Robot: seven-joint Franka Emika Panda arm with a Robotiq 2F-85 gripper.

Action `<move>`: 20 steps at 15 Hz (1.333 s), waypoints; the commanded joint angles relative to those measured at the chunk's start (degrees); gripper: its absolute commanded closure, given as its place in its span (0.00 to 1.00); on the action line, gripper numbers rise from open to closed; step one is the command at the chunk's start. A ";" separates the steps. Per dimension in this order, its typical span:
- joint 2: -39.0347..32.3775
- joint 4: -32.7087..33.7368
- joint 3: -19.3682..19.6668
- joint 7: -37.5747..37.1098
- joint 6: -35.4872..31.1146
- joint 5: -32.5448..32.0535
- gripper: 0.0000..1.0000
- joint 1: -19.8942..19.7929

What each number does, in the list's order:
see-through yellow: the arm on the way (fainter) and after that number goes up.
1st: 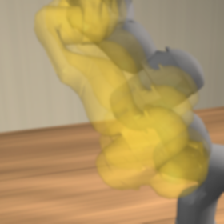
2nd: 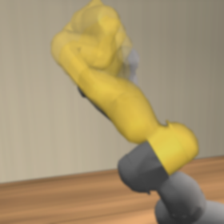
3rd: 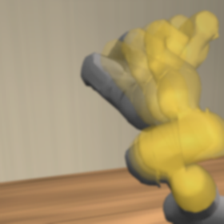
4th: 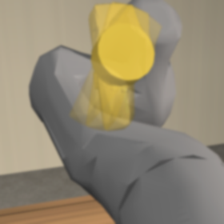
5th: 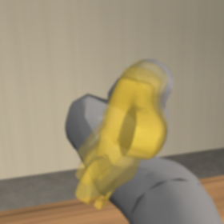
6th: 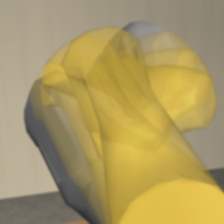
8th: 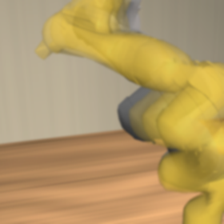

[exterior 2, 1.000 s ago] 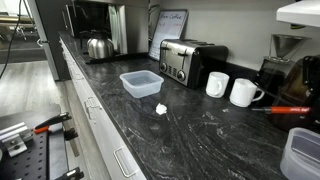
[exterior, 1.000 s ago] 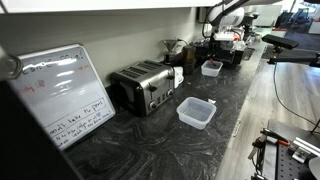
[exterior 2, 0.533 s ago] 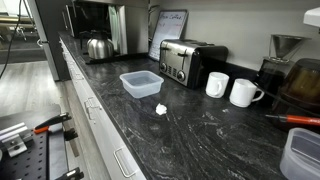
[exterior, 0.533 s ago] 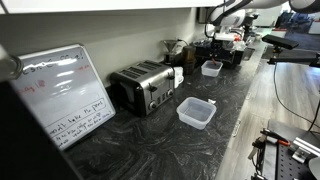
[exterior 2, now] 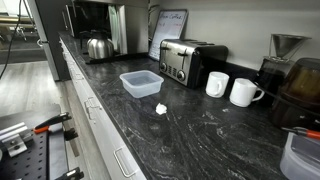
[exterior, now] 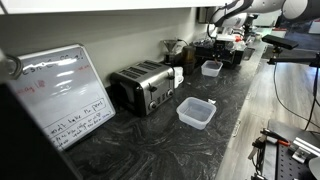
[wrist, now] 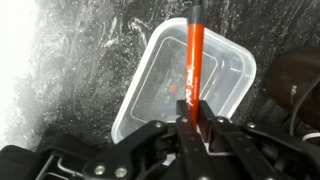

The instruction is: Pick the pen and place it in the bowl on the right, slide the bowl on the left to the right and then move the white cup to the left

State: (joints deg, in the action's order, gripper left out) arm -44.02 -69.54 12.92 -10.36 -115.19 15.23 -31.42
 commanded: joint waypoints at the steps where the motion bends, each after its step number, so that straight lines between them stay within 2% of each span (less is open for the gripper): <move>1: -3.49 6.35 -0.71 -0.79 4.09 0.81 0.97 -1.27; 9: -7.08 12.92 -1.56 -1.15 8.54 0.90 0.97 -2.48; 17: -11.57 19.63 -2.10 -6.59 14.05 1.52 0.97 -4.91; 18: -12.20 20.63 -2.30 -7.34 14.47 1.70 0.85 -5.31; 19: -12.56 21.33 -2.40 -8.14 14.87 1.73 0.60 -5.57; 20: -13.09 22.24 -2.61 -8.70 15.10 1.85 0.60 -5.92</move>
State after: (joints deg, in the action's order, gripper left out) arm -54.25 -52.80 11.71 -17.06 -103.21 15.70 -35.43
